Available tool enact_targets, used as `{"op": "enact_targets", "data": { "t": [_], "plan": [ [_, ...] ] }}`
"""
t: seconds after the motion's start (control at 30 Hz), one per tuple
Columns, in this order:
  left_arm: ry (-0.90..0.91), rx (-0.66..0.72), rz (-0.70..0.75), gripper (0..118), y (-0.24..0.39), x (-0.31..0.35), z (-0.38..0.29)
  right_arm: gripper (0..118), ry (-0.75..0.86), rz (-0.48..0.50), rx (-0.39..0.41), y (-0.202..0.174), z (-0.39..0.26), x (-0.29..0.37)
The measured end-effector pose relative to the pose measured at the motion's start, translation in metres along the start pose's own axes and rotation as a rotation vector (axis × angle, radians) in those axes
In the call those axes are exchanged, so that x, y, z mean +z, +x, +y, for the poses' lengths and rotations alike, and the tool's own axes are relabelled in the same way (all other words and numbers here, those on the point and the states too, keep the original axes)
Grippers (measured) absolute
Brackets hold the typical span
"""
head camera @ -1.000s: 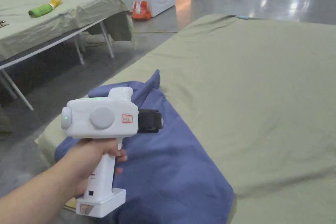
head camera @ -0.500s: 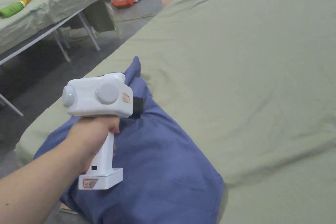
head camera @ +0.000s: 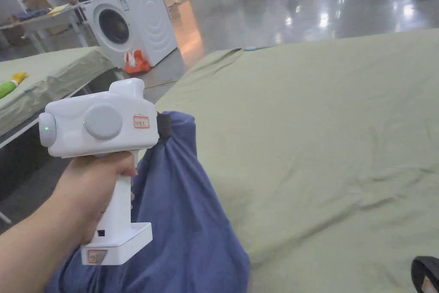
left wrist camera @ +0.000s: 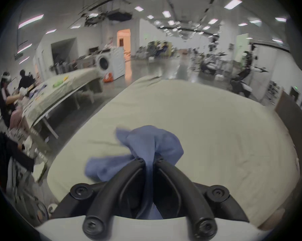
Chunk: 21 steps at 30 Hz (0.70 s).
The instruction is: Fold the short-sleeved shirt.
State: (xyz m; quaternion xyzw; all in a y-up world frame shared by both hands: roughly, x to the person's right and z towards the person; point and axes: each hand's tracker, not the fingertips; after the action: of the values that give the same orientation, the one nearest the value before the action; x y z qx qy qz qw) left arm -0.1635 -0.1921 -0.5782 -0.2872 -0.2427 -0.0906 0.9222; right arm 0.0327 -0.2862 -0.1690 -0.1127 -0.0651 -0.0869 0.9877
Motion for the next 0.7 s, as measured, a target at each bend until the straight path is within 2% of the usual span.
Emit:
{"op": "enact_targets", "data": {
  "t": [0.07, 0.13, 0.2, 0.3, 0.47, 0.6, 0.7],
  "plan": [
    [0.027, -0.047, -0.082, 6, 0.044, 0.025, 0.015, 3, 0.041, 0.022, -0.067, 0.008, 0.013, 0.015],
    [0.01, -0.107, -0.176, 6, 0.096, 0.043, 0.026, 3, 0.091, -0.008, -0.051, 0.016, 0.023, 0.036],
    [0.01, -0.172, -0.268, 6, 0.154, 0.056, 0.032, 3, 0.133, -0.063, -0.002, 0.024, 0.028, 0.063],
    [0.037, -0.246, -0.411, 6, 0.249, 0.065, 0.033, 3, 0.158, -0.138, 0.0, 0.044, 0.027, 0.106],
    [-0.038, -0.386, -0.58, 6, 0.411, 0.04, 0.018, 3, 0.163, -0.322, -0.02, 0.082, 0.013, 0.174],
    [-0.152, -0.432, -0.692, 6, 0.527, 0.016, -0.027, 3, 0.153, -0.49, -0.054, 0.116, -0.002, 0.221],
    [-0.207, -0.514, -0.742, 6, 0.591, 0.005, -0.067, 3, 0.133, -0.589, -0.102, 0.139, -0.014, 0.245]
  ]
}}
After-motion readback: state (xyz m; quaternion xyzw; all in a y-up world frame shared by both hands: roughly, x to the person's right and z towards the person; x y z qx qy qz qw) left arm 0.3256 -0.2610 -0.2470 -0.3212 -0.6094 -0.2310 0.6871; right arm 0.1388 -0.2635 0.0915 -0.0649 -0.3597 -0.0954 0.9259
